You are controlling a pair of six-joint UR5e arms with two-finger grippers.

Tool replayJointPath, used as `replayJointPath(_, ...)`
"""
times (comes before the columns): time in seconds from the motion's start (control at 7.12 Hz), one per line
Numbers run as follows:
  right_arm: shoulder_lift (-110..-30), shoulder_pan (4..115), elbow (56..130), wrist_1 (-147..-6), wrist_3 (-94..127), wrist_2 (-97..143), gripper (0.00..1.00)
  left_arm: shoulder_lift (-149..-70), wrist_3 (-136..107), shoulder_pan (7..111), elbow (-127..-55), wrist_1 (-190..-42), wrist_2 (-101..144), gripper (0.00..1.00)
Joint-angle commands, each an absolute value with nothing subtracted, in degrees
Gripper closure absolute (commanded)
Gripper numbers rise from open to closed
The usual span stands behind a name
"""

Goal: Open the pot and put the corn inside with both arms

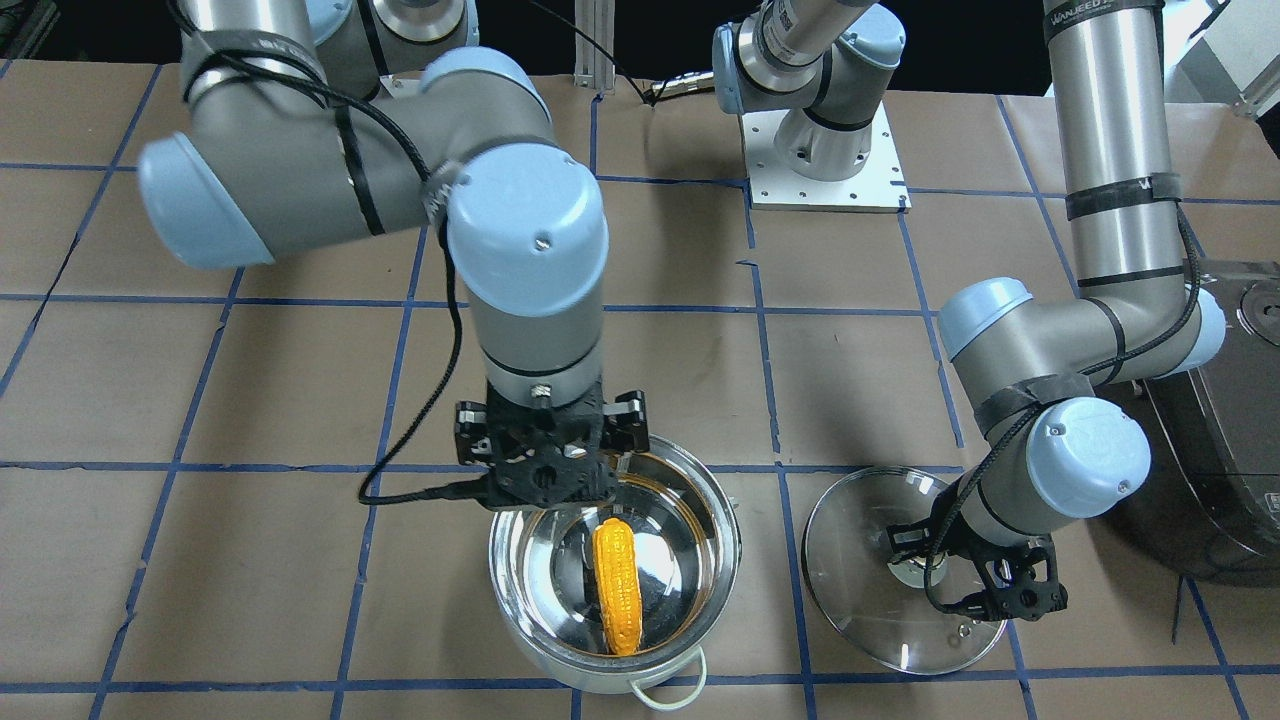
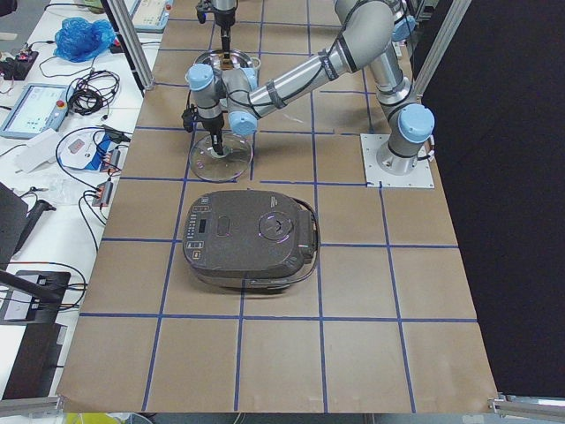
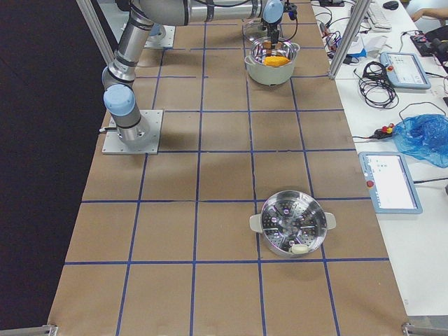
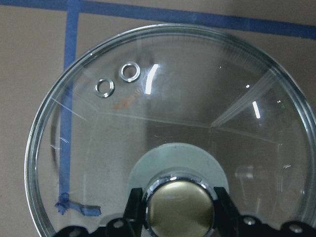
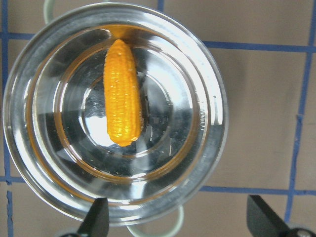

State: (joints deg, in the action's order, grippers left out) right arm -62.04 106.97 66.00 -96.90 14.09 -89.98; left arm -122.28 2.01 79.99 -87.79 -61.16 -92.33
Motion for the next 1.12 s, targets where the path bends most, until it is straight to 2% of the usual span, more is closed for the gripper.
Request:
replayJointPath(0.0, -74.7, 100.5, 76.0, -93.6, 11.2, -89.8, 0.02, -118.1, 2.7, 80.5, -87.9, -61.3, -92.5, 0.0)
replayJointPath(0.28, -85.0, 95.4, 84.8, -93.5, 7.8, -89.7, 0.02, -108.4, 3.3, 81.3, -88.1, -62.4, -92.5, 0.0)
replayJointPath(0.56, -85.6, 94.8, 84.4, -93.0, 7.0, -89.4, 0.01, -100.1, 1.4, 84.2, -86.7, -83.3, -92.7, 0.0)
replayJointPath(0.98, -85.7, 94.8, 84.5, -92.8, 1.6, -89.7, 0.0, -88.4, 2.3, 85.4, -90.9, -88.6, -92.6, 0.0)
